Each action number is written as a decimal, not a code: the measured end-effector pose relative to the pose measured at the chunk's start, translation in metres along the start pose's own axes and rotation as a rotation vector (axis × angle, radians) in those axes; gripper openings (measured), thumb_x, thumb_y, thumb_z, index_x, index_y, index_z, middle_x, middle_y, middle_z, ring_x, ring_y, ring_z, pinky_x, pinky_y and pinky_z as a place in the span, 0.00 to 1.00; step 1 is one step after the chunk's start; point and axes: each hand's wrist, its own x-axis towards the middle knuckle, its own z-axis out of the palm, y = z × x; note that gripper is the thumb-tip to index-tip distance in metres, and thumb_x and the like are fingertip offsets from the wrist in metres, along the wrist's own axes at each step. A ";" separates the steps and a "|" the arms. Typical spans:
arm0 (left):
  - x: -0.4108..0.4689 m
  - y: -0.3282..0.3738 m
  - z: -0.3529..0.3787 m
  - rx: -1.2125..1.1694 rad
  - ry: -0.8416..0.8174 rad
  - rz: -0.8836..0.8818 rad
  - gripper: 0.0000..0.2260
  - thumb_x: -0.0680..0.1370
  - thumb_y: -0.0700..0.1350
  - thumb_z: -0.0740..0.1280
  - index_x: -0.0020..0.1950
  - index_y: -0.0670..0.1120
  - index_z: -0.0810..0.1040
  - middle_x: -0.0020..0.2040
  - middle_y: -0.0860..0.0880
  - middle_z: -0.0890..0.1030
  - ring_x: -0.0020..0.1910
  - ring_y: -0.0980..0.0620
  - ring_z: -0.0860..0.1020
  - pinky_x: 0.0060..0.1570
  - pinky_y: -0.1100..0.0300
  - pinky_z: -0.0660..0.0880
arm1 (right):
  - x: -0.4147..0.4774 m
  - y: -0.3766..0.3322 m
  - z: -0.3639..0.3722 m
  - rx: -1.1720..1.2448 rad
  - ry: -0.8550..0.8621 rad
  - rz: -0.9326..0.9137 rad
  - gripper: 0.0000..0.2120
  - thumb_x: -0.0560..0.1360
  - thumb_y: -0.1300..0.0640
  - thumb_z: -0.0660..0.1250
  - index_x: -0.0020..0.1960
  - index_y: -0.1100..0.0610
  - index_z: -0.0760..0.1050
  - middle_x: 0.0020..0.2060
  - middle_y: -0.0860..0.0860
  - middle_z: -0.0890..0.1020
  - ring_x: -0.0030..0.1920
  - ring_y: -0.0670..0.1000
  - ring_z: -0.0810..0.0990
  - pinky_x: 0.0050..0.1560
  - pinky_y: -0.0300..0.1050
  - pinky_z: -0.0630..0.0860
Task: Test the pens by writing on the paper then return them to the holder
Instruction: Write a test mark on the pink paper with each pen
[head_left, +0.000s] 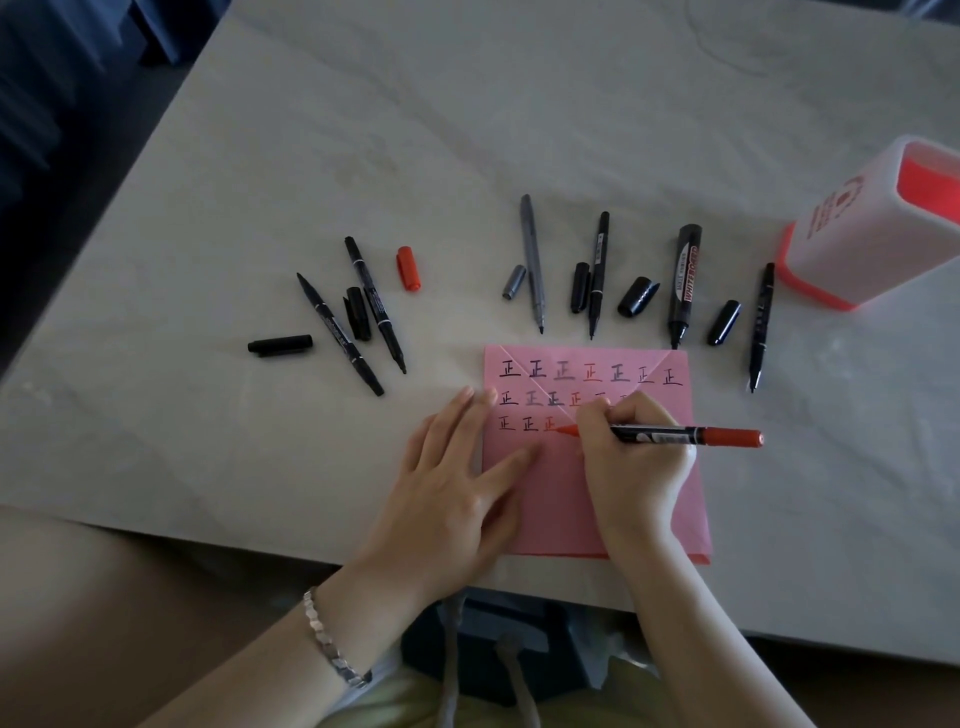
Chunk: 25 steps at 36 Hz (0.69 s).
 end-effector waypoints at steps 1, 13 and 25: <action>0.000 0.000 0.000 0.004 -0.001 -0.002 0.19 0.75 0.54 0.56 0.66 0.56 0.69 0.70 0.37 0.66 0.71 0.40 0.57 0.68 0.48 0.55 | 0.000 0.000 0.000 -0.005 0.009 0.003 0.13 0.64 0.62 0.65 0.24 0.64 0.65 0.19 0.55 0.67 0.24 0.46 0.65 0.24 0.33 0.60; 0.000 0.000 0.002 0.045 0.003 0.006 0.20 0.75 0.56 0.55 0.66 0.56 0.69 0.68 0.36 0.68 0.70 0.38 0.61 0.65 0.42 0.57 | 0.014 -0.009 -0.009 0.217 -0.003 0.230 0.12 0.72 0.57 0.68 0.31 0.53 0.70 0.19 0.41 0.75 0.22 0.39 0.70 0.26 0.29 0.67; 0.000 -0.002 0.004 0.002 0.023 0.010 0.18 0.75 0.52 0.57 0.65 0.55 0.71 0.70 0.39 0.66 0.71 0.42 0.60 0.67 0.43 0.55 | 0.118 -0.078 -0.029 0.277 -0.736 0.399 0.11 0.77 0.59 0.60 0.39 0.58 0.76 0.26 0.48 0.80 0.29 0.43 0.76 0.30 0.32 0.74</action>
